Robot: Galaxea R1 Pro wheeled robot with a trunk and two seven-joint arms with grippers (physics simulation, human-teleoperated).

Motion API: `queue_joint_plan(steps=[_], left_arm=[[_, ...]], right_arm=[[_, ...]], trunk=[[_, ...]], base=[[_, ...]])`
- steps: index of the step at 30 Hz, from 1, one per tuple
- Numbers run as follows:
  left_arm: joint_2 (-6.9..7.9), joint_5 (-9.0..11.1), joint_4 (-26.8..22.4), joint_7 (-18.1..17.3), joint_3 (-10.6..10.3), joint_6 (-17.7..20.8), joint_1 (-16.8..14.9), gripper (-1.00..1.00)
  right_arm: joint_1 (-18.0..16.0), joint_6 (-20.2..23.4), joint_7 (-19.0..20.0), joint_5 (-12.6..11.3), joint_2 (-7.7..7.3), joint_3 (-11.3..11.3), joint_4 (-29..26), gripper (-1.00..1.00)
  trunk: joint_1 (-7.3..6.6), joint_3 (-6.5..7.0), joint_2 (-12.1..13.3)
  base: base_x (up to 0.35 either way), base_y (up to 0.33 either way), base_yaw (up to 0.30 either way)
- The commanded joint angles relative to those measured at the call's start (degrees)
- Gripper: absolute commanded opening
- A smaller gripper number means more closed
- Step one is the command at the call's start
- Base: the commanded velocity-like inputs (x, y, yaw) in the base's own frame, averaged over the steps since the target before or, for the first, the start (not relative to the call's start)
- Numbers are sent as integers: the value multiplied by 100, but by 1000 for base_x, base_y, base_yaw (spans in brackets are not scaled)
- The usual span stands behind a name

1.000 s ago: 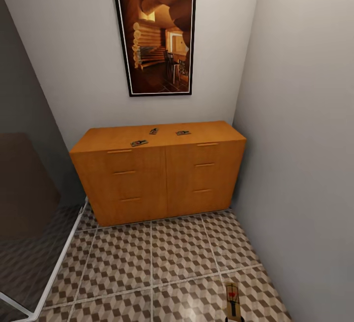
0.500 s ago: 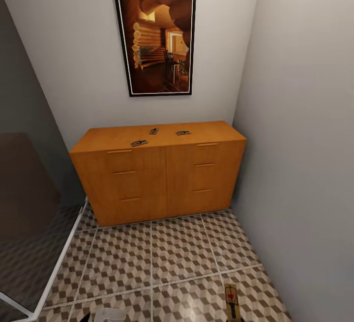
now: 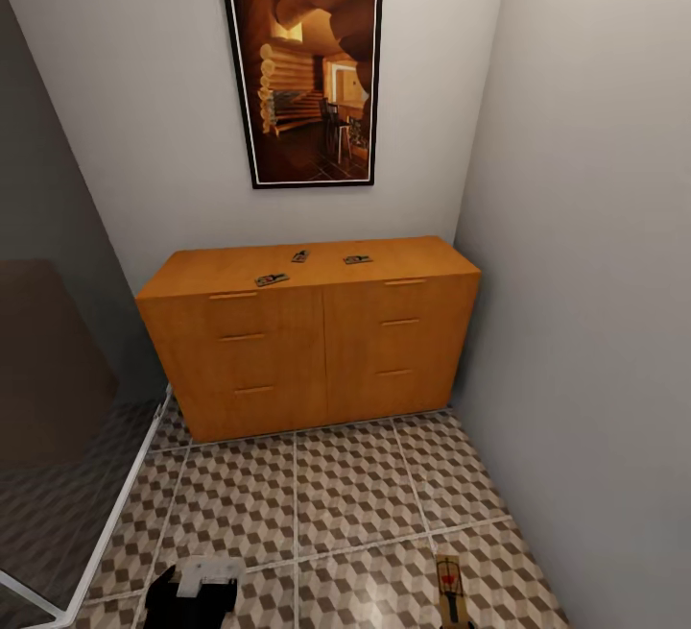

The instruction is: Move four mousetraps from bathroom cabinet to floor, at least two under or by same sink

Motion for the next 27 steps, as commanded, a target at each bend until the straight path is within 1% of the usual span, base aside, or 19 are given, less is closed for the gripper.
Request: queue_joint_plan(steps=[1,4,6,10,12,14,15,19,24,27], left_arm=[[-4,-31,-29,14,-7,165,-71,100],[-33,-31,-61,10,-7,553,-306,100],[-53,-31,-90,6,-8,734,-476,100],[-133,-35,-192,3,-11,963,-824,100],[-149,-37,-212,2,-12,1087,-972,100],[-157,-38,-222,2,-14,1295,-1152,100],[-160,-39,-226,2,-15,1472,-1283,100],[-164,-39,-231,2,-16,1949,-1614,100],[-166,-36,-227,5,-23,2153,-1864,100],[-163,-33,-225,-14,-38,2173,-1890,100]], right_arm=[[-4,-5,-35,-3,-2,41,4,-100],[-4,-5,-37,-3,-4,39,5,-100],[-4,-5,-37,-3,-3,41,6,-100],[-4,-5,-37,-3,-2,43,6,-100],[-4,-5,-37,-3,-2,43,3,-100],[-4,-5,-37,-3,-2,43,5,-100],[-4,-5,-37,-3,-2,43,3,-100],[-4,-3,-37,-3,2,43,5,-100],[-4,-4,-37,-3,3,43,0,-100],[-4,-5,-37,-3,0,43,-1,-100]], trunk=[[0,-4,-3],[0,-4,-3],[0,-4,-3],[0,-4,-3],[0,-4,-3],[0,-4,-3],[0,-4,-3],[0,-4,-3],[0,-4,-3],[0,-4,-3]], base=[[0,0,0],[0,0,0],[0,0,0],[0,0,0],[0,0,0],[0,0,0],[0,0,0],[0,0,0],[0,0,0],[0,0,0]])
